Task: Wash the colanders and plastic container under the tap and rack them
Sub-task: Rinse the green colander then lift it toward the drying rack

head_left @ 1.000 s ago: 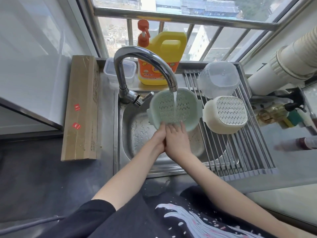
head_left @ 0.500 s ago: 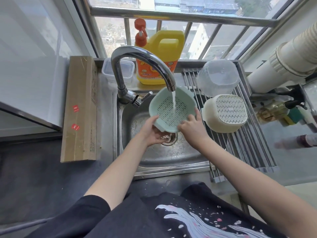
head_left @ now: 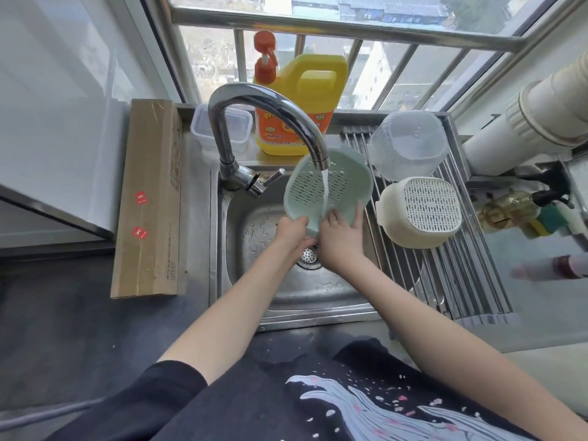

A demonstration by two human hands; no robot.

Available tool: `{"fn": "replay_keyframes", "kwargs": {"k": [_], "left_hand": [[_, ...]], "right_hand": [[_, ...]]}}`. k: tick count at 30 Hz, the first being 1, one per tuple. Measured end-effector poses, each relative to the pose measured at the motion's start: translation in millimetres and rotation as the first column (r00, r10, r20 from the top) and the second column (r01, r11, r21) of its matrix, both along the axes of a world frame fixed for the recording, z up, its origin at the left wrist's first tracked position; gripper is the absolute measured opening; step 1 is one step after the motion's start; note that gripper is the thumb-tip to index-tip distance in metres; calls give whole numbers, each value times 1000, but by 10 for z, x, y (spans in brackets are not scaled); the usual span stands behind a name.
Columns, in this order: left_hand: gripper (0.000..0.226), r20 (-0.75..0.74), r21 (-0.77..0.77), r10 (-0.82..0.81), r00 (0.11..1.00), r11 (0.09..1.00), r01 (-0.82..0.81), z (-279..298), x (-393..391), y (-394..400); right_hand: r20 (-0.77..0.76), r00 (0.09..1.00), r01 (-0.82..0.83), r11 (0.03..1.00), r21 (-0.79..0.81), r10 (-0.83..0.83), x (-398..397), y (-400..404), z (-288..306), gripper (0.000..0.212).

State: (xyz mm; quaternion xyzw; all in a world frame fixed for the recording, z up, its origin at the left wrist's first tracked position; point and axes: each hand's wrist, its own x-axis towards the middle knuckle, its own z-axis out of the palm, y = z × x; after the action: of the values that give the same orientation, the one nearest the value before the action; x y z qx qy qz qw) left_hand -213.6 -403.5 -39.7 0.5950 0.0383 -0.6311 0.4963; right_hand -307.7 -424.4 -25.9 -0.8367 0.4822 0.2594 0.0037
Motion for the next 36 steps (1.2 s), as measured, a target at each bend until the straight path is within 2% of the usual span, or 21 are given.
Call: {"fn": "replay_keyframes", "kwargs": {"k": [3,5,7,8,11,13,15,17,19,22,24,26,32,34,36], "left_hand": [[34,-3,7,70,998,998,-70,-4,-7,33],[35,-29,4,49,998,999,-49,-33,31,87],[38,-89,-13,20,996,1000,-22,-50,47,141],[39,-106,-23,1,994,1000,-4,-45,55,161],[40,-108,-37,-95,990,995,91,-56,123,158],[40,-122,-39,-144,982,989,140,-61,174,180],[39,-163,-44,-162,973,987,156,-36,184,218],[37,-212,-36,-153,965,988,148,-43,169,251],[36,-222,3,-159,962,987,164,-78,186,275],[35,-191,70,-293,937,948,311,-106,284,342],[33,-198,81,-343,918,928,364,-85,349,388],[32,-205,68,-342,917,930,362,-86,405,389],[29,-192,60,-318,929,940,334,-95,431,353],[31,-173,51,-346,922,932,360,-91,414,336],[29,-132,45,-403,906,910,412,-34,363,298]], "right_hand": [[238,969,-98,983,153,59,-76,9,-12,64],[320,934,-208,969,135,156,-231,-69,23,53],[239,927,-296,955,-8,289,-322,-129,51,47],[170,939,-294,954,-55,299,-321,-135,77,47],[-29,977,-214,970,-118,212,-261,-117,144,59],[-128,968,-234,960,-155,215,-258,-125,160,67],[-98,967,-249,947,-204,234,-281,-133,156,60],[-12,961,-272,939,-210,275,-298,-140,146,36],[-28,929,-370,923,-107,370,-296,-149,172,22],[4,877,-478,873,95,480,-315,-119,221,32],[36,842,-539,837,97,538,-366,-71,225,36],[54,842,-540,841,47,537,-399,-34,200,37],[72,924,-377,926,30,374,-303,-18,171,36],[31,957,-288,958,8,288,-312,-22,118,52],[-104,975,-201,979,-42,196,-343,-66,79,74]]}}
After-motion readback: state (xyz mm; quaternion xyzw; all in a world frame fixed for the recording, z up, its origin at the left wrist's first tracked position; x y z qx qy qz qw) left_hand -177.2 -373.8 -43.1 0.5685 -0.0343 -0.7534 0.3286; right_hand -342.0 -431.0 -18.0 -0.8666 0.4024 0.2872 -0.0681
